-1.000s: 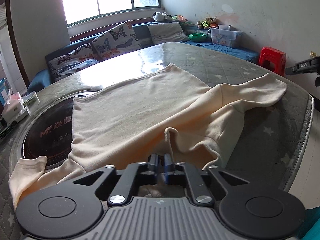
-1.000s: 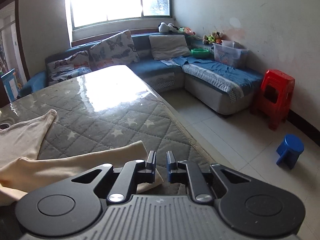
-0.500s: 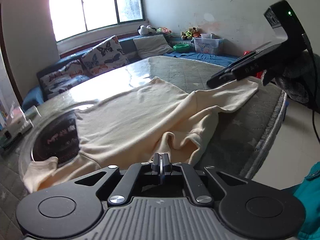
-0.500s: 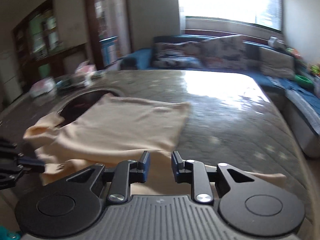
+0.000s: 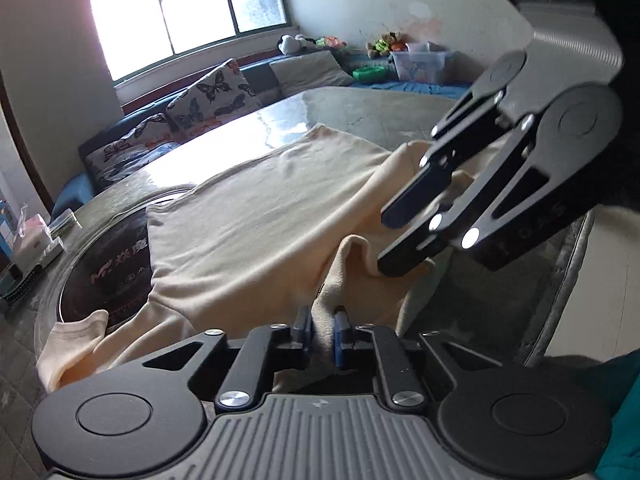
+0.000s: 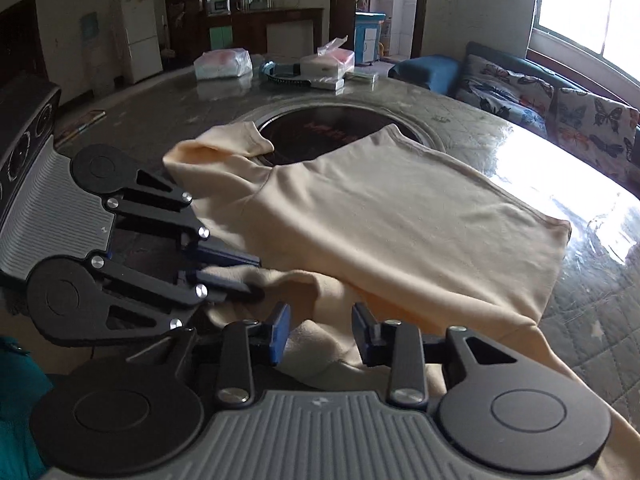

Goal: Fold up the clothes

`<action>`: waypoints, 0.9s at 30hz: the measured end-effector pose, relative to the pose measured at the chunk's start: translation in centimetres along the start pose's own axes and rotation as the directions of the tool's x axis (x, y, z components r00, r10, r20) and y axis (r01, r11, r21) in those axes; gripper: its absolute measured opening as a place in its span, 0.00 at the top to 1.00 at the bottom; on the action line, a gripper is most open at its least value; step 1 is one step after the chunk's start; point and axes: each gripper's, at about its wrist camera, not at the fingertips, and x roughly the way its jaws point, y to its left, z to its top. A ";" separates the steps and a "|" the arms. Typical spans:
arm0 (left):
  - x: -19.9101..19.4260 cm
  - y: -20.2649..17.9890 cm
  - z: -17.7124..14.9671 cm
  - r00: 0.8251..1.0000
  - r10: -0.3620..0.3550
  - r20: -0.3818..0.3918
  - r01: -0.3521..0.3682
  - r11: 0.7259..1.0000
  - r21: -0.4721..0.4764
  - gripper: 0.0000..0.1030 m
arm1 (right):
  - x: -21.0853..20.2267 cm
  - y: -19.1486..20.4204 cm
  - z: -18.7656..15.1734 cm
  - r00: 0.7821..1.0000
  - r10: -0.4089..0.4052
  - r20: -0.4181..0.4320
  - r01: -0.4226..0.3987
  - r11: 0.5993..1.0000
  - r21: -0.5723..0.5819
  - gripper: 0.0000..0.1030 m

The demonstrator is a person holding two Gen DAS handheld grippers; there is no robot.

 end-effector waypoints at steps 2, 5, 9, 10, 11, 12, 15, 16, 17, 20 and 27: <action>-0.6 0.3 -0.1 1.000 0.002 0.024 -0.001 0.999 -0.038 0.91 | 0.3 0.1 -0.1 1.000 -0.001 -0.012 0.001 1.000 0.001 0.67; -1.5 0.9 -0.3 0.997 -0.006 0.073 0.012 0.996 -0.084 0.91 | 1.2 0.6 -0.2 0.998 -0.046 -0.039 0.045 0.999 -0.020 0.69; -2.4 1.4 -0.7 0.990 -0.052 0.129 0.065 0.993 -0.098 0.91 | 1.0 0.3 -0.5 0.996 -0.079 -0.050 0.080 0.997 0.013 0.87; -2.5 1.5 -0.9 0.988 -0.071 0.137 0.084 0.992 -0.091 0.91 | 0.6 0.3 -0.5 0.996 -0.077 -0.048 0.078 0.997 0.019 0.94; -2.6 1.6 -1.0 0.985 -0.090 0.145 0.103 0.991 -0.084 0.91 | 0.2 0.4 -0.5 0.996 -0.081 -0.044 0.082 0.996 0.020 0.94; -2.7 1.8 -1.2 0.982 -0.109 0.152 0.121 0.990 -0.076 0.91 | -0.3 0.6 -0.5 0.995 -0.087 -0.045 0.088 0.996 0.017 0.95; -2.6 2.4 -1.6 0.976 -0.170 0.140 0.180 0.982 -0.063 0.91 | -1.6 1.2 -0.8 0.994 -0.084 -0.071 0.086 0.996 0.017 0.96; -2.4 2.7 -1.8 0.973 -0.192 0.128 0.201 0.978 -0.060 0.91 | -1.7 1.6 -1.0 0.993 -0.083 -0.089 0.083 0.996 0.006 0.96; -2.2 2.8 -2.0 0.970 -0.215 0.112 0.222 0.974 -0.054 0.91 | -1.8 2.0 -1.3 0.991 -0.082 -0.107 0.082 0.997 -0.009 0.96; -1.4 3.3 -2.1 0.958 -0.277 0.073 0.280 0.959 -0.035 0.91 | -1.9 3.2 -2.0 0.984 -0.080 -0.161 0.075 0.996 -0.040 0.96; -0.6 5.2 -1.0 0.927 -0.375 0.010 0.375 0.926 -0.031 0.87 | -2.7 3.5 -1.9 0.982 -0.075 -0.173 0.078 0.997 0.012 0.94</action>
